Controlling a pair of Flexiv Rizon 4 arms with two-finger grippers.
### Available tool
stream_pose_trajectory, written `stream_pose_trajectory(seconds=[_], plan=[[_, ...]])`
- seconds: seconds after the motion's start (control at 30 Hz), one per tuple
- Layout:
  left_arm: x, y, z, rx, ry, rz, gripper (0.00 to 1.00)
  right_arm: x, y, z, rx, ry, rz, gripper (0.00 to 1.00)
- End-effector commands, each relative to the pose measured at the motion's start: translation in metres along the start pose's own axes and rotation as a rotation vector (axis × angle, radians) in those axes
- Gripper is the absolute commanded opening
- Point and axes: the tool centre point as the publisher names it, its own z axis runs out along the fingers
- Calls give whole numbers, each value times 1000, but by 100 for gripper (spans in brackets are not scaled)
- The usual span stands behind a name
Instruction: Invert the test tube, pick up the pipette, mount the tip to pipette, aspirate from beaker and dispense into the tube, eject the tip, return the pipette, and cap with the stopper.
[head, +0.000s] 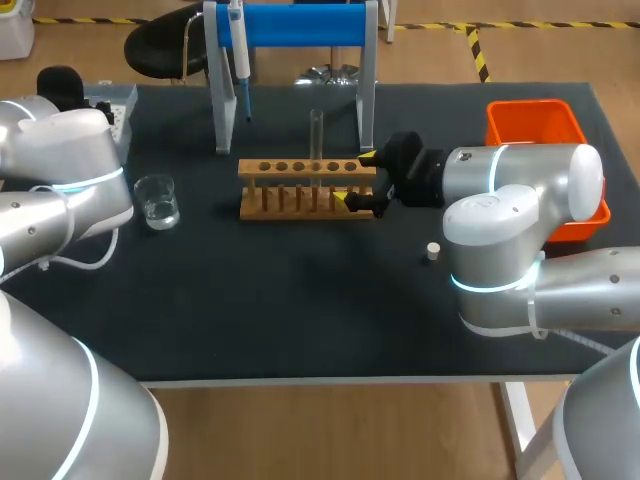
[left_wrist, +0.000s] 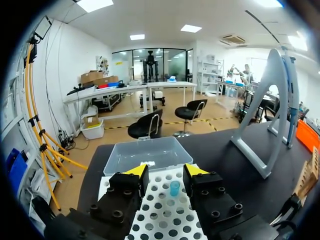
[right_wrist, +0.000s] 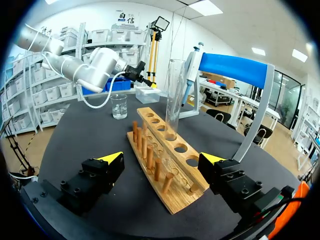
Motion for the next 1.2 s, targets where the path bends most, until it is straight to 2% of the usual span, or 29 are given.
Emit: stream_pose_trajectory(seconds=[0.03,0.6,0.87,1.2], plan=[[-1,1,2,-3,4,0,43,0,0,0,0,-1,0,100],[-1,4,3,-8,18,-1,42,0,0,0,0,-1,0,100],[-1,4,3,-7,17,3,33,0,0,0,0,-1,0,100],[-1,3,1,1,13,13,32,0,0,0,0,-1,0,100]])
